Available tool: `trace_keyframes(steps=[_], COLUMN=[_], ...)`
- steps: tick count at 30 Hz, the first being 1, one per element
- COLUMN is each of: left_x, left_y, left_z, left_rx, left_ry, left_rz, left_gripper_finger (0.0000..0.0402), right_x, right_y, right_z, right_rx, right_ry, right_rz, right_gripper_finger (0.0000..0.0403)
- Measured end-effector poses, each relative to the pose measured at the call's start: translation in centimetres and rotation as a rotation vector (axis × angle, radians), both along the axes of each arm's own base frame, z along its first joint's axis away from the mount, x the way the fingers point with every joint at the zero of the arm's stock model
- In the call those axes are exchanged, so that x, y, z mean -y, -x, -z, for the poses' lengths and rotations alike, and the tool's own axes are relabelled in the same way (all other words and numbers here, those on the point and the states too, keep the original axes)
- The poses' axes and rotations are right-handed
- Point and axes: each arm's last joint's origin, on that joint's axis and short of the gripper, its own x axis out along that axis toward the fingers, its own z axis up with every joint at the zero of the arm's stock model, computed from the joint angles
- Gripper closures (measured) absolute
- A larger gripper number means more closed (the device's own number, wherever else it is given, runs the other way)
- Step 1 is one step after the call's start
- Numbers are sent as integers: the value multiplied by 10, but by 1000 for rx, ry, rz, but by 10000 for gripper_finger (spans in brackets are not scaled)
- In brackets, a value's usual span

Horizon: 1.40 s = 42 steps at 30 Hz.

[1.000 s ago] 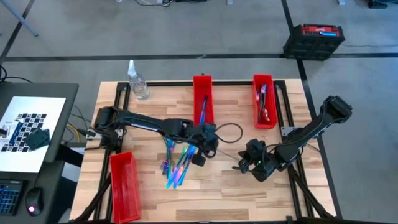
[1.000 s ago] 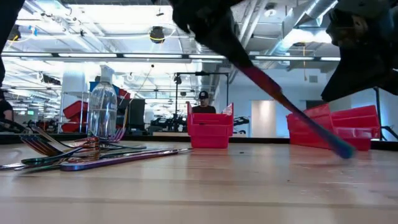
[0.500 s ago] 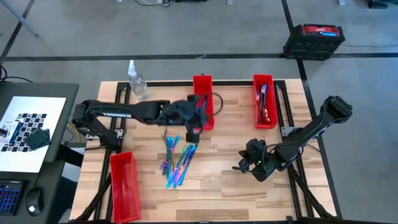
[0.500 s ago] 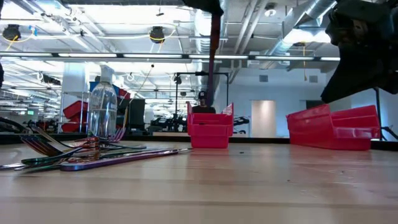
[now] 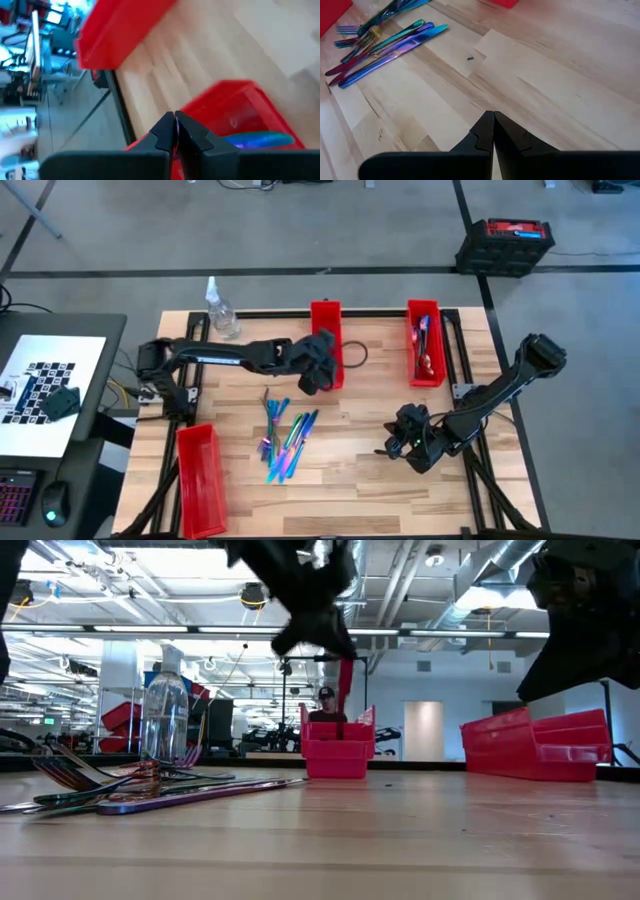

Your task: Sort silverware

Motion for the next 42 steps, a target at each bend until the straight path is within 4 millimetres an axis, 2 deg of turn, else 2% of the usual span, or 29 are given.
trace_keyframes(steps=[4,10,15,21,26,30,33,37,42], left_x=[-5,-5,-4,-2,15,44,72,101,119], left_y=[-5,-5,-1,-2,3,13,23,42,69], left_z=[31,48,46,34,19,0,-13,-16,-9], left_rx=[-117,-168,-190,-176,-229,-303,-271,-181,-35], left_ry=[8,74,158,229,329,583,748,799,834], left_rz=[-13,-81,-153,-246,-381,-447,-409,-391,-508], left_gripper_finger=[401,385,319,235,209,211,216,221,221], right_x=[-2,-2,-1,0,-1,-3,0,13,28], right_y=[1,1,0,-1,-8,-30,-54,-86,-124], right_z=[0,0,0,0,-3,-9,0,24,36], right_rx=[4,3,-1,-13,21,109,141,161,152], right_ry=[-5,-5,1,26,31,56,42,51,82], right_rz=[-5,-6,-10,-35,-73,-192,-275,-321,-362], right_gripper_finger=[403,403,403,403,403,403,403,403,403])
